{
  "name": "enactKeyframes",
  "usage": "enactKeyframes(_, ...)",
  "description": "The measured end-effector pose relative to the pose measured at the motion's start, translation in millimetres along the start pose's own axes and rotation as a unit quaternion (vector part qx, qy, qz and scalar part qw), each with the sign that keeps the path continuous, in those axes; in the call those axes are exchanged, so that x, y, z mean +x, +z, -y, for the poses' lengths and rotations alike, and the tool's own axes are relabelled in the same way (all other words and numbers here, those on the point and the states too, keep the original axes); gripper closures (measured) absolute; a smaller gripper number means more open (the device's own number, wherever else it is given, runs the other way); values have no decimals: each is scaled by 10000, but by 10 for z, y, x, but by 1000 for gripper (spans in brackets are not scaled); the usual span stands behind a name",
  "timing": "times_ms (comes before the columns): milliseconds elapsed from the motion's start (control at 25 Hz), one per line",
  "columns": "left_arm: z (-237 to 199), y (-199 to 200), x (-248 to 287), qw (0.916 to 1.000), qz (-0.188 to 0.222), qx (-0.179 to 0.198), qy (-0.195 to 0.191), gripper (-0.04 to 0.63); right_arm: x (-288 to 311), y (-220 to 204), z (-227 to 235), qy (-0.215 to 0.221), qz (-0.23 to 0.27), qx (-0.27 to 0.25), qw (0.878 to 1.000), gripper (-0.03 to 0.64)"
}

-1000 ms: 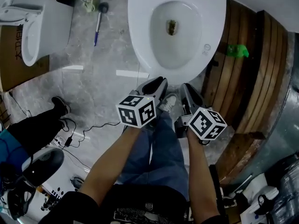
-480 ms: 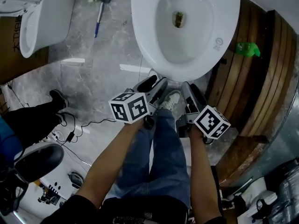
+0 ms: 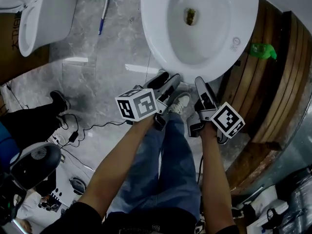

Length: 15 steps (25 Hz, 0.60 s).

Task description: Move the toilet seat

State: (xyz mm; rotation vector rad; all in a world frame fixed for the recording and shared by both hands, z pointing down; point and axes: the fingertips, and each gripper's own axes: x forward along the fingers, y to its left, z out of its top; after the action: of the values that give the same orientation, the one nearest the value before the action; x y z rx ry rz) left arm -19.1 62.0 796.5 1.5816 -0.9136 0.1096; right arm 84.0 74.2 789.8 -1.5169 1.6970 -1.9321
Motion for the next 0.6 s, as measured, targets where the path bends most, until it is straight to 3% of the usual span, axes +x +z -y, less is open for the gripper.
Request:
enactKeyframes(320, 23, -7, 101, 9994, 17, -268, -214, 385, 48, 19, 52, 47, 149, 544, 9984, 418)
enactKeyframes(600, 184, 47, -40, 9975, 59, -496, -491, 411, -140, 54, -32, -96, 347, 491, 9981, 431)
